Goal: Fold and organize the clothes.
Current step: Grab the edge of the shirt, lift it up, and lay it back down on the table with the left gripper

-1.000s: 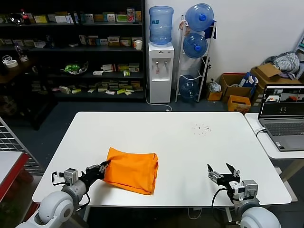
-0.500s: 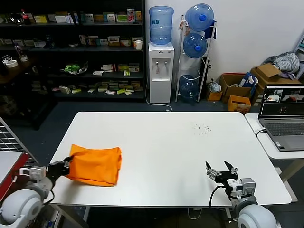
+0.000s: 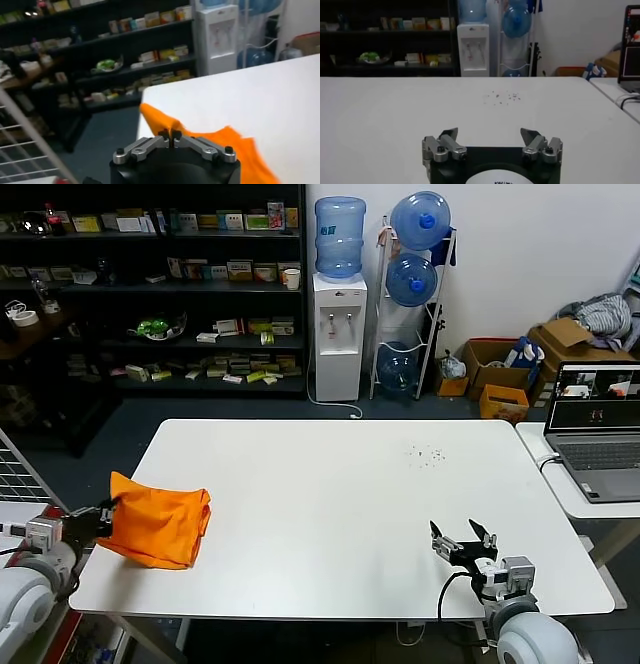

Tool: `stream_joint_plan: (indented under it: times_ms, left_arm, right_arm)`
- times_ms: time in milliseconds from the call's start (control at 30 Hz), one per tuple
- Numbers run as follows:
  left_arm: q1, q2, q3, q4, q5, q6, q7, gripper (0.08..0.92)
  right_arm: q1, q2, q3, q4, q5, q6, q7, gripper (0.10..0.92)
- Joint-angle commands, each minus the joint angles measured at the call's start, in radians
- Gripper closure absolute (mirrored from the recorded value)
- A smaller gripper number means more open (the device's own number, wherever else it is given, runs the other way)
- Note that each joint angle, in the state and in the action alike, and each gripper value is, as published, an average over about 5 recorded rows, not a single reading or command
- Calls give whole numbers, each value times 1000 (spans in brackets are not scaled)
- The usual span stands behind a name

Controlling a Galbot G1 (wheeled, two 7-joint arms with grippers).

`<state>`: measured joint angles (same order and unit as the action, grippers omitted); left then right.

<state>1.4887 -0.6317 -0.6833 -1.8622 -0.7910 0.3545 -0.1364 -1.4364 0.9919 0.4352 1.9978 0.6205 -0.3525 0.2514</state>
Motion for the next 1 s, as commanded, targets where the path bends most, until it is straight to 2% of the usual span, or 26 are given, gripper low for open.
stream_joint_plan:
  times_ms: [33,133,233,367,467,600,833,1000]
  left_arm:
    - [-171,-178,425,-340,-317,69,-198,893]
    - [-343,-313,673,-327,-406,70,-282,893]
    - [-501,-435,853,-229,-421,55,-302,893]
    - [-618,-570,965,-69,-395,47,-295,893]
    - [-658,-642,995,27,-350,42,-272,893]
    - [-679,-678,1010,109,-309,37,-254,893]
    - [-663,-678,1005,176,-176,11,-216,893]
    - [-622,-657,951,161,-84,-26,-150,858]
  right_arm:
    - [-3,12,2,1,-11,-5,7,203]
    - [-8,19,3,5,-18,-11,12,203]
    - [-18,29,10,12,-23,-17,17,203]
    - [-35,43,34,24,-24,-21,21,203]
    - [-52,48,55,31,-24,-20,21,203]
    - [-74,47,78,36,-23,-16,19,203]
    - [-77,49,90,32,-22,12,-7,203]
    - [-65,47,89,21,-31,38,-31,203]
